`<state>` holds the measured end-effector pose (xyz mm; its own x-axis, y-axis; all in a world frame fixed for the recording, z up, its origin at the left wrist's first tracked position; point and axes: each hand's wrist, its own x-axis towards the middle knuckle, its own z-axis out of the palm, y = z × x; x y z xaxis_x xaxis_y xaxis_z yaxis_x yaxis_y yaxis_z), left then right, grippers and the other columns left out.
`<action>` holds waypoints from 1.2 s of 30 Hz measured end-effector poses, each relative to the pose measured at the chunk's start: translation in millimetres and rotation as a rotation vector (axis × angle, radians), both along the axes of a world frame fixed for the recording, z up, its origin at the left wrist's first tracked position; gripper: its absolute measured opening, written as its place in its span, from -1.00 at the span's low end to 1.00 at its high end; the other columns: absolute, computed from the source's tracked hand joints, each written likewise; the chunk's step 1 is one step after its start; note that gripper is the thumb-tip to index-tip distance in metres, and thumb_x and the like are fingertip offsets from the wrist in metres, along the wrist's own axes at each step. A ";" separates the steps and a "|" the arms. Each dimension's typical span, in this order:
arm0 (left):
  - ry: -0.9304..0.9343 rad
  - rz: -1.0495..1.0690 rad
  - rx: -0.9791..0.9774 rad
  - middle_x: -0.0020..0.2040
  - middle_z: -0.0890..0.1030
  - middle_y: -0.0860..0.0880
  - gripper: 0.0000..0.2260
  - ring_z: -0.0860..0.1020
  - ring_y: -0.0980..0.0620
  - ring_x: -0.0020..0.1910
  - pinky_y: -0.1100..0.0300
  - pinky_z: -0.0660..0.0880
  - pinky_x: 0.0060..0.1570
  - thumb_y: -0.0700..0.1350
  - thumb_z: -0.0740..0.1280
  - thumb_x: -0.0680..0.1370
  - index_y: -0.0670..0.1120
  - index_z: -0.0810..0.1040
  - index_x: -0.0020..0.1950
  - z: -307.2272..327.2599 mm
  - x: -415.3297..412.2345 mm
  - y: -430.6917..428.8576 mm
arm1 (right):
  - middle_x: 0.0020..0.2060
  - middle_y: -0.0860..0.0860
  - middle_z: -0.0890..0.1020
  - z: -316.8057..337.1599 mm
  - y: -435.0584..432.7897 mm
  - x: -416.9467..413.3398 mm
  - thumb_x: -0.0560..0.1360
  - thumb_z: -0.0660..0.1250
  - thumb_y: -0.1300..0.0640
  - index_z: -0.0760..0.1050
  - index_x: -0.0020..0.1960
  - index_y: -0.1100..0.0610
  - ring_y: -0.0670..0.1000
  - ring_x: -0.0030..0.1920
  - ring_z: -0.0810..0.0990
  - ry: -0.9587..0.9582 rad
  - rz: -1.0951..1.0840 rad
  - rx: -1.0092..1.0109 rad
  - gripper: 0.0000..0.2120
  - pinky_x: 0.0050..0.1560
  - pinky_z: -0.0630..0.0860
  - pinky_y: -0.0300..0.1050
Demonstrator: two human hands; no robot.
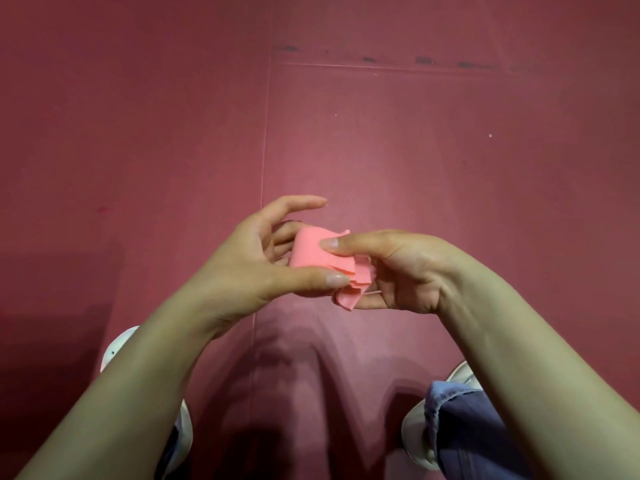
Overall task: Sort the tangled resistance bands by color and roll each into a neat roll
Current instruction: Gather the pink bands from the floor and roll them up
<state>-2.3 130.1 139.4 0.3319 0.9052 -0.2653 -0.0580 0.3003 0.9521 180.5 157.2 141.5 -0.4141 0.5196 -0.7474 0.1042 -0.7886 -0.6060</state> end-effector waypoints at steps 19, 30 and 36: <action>-0.061 0.168 0.176 -0.05 0.71 -0.05 -0.55 0.66 0.08 -0.07 0.31 0.54 -0.12 -0.06 0.60 0.16 -0.04 0.67 0.03 -0.8 11.0 -0.2 | -0.27 0.17 0.62 6.6 -2.0 -8.7 0.23 0.47 0.13 0.55 -0.01 0.31 0.05 -0.35 0.64 0.401 -0.279 -0.255 -0.61 -0.45 0.59 -0.18; 0.135 -0.134 0.207 0.27 0.58 0.11 -0.45 0.47 0.12 0.34 -0.11 0.37 0.34 0.00 0.51 0.31 0.08 0.54 0.30 0.2 -4.3 1.7 | -0.45 0.09 0.58 8.9 0.6 -7.1 0.15 0.49 0.03 0.59 -0.34 0.26 -0.01 -0.49 0.60 0.268 -0.326 -0.247 -0.71 -0.55 0.54 -0.24; 0.119 0.020 0.257 0.04 0.70 0.04 -0.67 0.63 0.10 0.10 0.25 0.53 0.08 -0.06 0.50 0.31 0.02 0.66 0.08 -7.7 2.0 2.1 | -0.43 0.06 0.57 6.6 1.1 -8.2 0.09 0.50 -0.09 0.59 -0.25 0.18 -0.02 -0.49 0.60 0.174 -0.251 -0.157 -0.61 -0.54 0.54 -0.25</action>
